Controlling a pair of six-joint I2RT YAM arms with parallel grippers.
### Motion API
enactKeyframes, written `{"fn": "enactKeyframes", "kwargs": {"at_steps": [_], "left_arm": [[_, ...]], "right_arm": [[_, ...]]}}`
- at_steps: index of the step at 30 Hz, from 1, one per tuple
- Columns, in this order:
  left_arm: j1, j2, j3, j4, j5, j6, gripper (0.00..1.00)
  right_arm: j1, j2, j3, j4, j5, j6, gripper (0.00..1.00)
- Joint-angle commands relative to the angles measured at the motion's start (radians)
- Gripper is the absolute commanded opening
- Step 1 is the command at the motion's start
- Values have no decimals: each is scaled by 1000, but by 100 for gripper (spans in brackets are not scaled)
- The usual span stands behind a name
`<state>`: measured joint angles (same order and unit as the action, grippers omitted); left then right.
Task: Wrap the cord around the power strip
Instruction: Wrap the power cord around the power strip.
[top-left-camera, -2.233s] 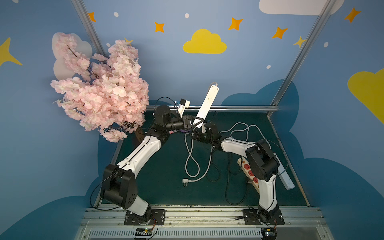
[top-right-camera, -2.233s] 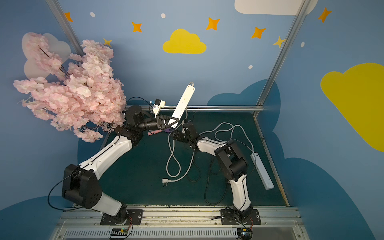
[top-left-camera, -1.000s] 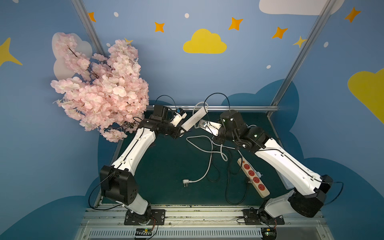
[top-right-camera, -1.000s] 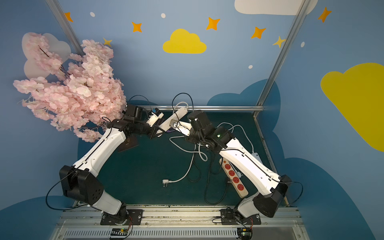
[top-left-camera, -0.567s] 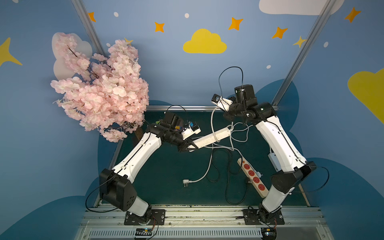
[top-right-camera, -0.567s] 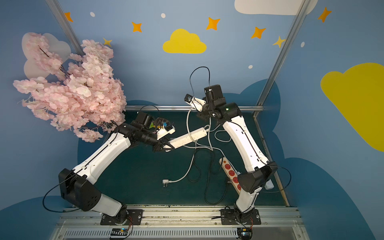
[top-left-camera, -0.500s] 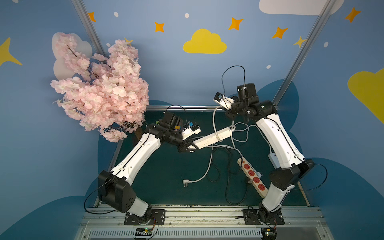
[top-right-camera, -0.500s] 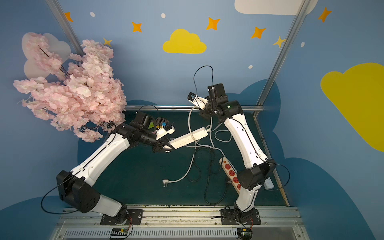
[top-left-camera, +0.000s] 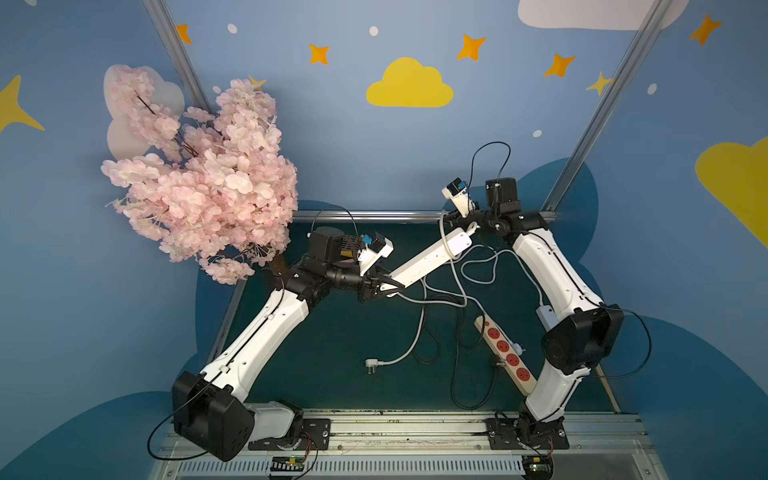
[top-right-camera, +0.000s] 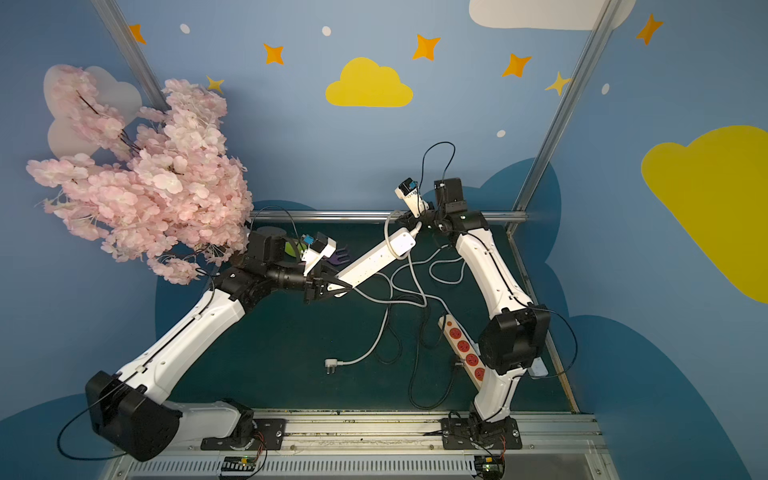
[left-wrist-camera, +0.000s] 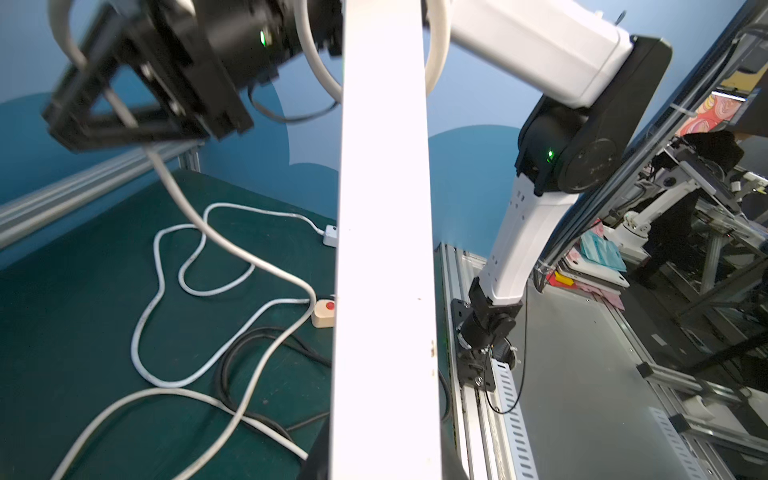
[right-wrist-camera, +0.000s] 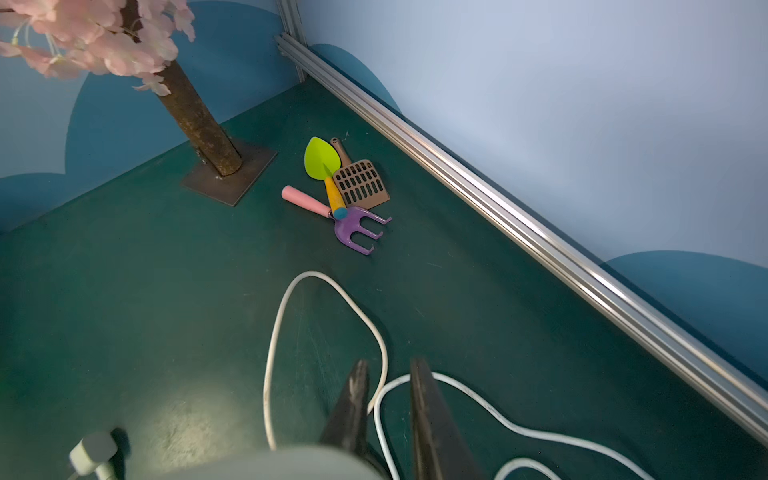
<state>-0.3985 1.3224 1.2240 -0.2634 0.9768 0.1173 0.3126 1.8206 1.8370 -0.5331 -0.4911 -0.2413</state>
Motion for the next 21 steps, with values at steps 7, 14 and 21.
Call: {"fn": "enactKeyframes", "kwargs": {"at_steps": [7, 14, 21], "left_arm": [[34, -38, 24, 337, -51, -201, 2], [121, -25, 52, 317, -152, -275, 2], [280, -1, 149, 85, -313, -216, 2]], "right_arm": [[36, 63, -247, 507, 15, 437, 36], [135, 86, -356, 523, 141, 406, 5], [246, -62, -509, 311, 365, 197, 0]]}}
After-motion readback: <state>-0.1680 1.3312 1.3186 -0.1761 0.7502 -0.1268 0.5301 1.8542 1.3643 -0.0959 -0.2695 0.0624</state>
